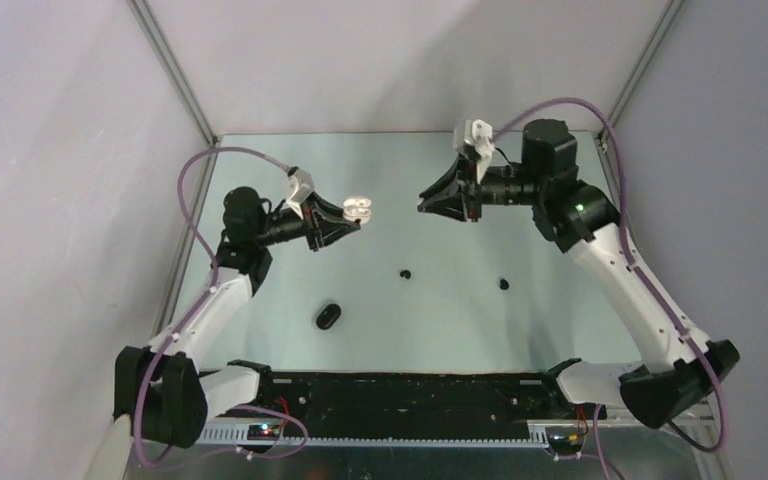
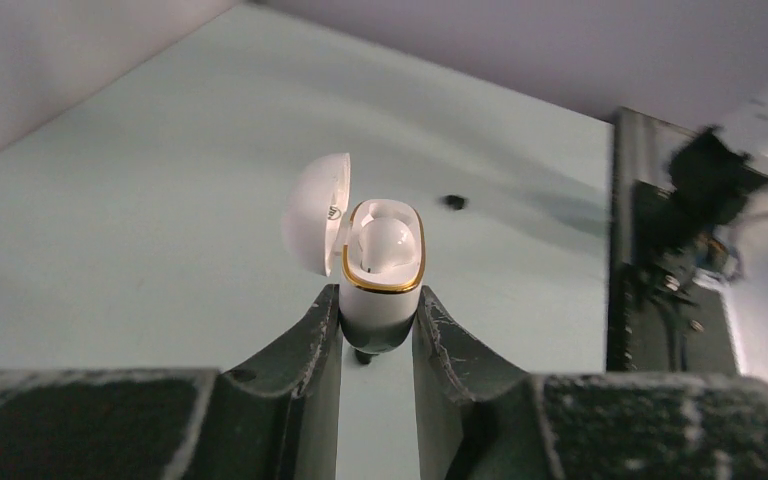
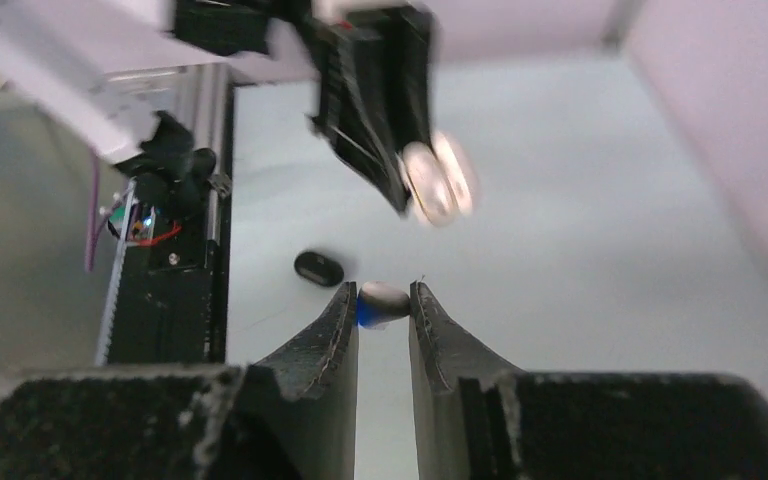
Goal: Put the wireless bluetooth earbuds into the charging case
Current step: Pick up the earbud from the center of the board, then place the earbud in the charging case.
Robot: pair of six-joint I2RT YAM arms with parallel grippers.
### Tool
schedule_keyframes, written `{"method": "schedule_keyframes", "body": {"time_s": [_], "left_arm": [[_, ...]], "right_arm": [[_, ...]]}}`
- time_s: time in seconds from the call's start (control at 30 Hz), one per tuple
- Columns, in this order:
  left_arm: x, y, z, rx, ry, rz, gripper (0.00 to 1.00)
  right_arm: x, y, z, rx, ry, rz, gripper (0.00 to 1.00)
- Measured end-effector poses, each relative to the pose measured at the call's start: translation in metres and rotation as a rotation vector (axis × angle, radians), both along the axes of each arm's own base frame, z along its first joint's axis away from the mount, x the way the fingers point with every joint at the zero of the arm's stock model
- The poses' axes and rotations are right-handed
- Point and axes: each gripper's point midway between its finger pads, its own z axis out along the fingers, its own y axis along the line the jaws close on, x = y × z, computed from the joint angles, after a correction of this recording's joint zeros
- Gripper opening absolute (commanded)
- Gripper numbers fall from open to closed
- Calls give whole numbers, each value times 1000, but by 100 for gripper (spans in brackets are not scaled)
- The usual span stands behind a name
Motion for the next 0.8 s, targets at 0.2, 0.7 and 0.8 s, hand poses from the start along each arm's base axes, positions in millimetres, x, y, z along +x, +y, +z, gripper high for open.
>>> {"method": "schedule_keyframes", "body": {"time_s": [0.2,0.7,0.8], "left_arm": [[-25,-27,32,-16,-124,-296,0],[-65,-34,19,-20,-142,-603,0],[-69,-36,19,-21,-149,-624,0]], "right_arm": [[-42,12,35,100,-392,329,11],[-79,43,1,86,-788,733,9],[-83,45,-8,80,-796,774,8]]}}
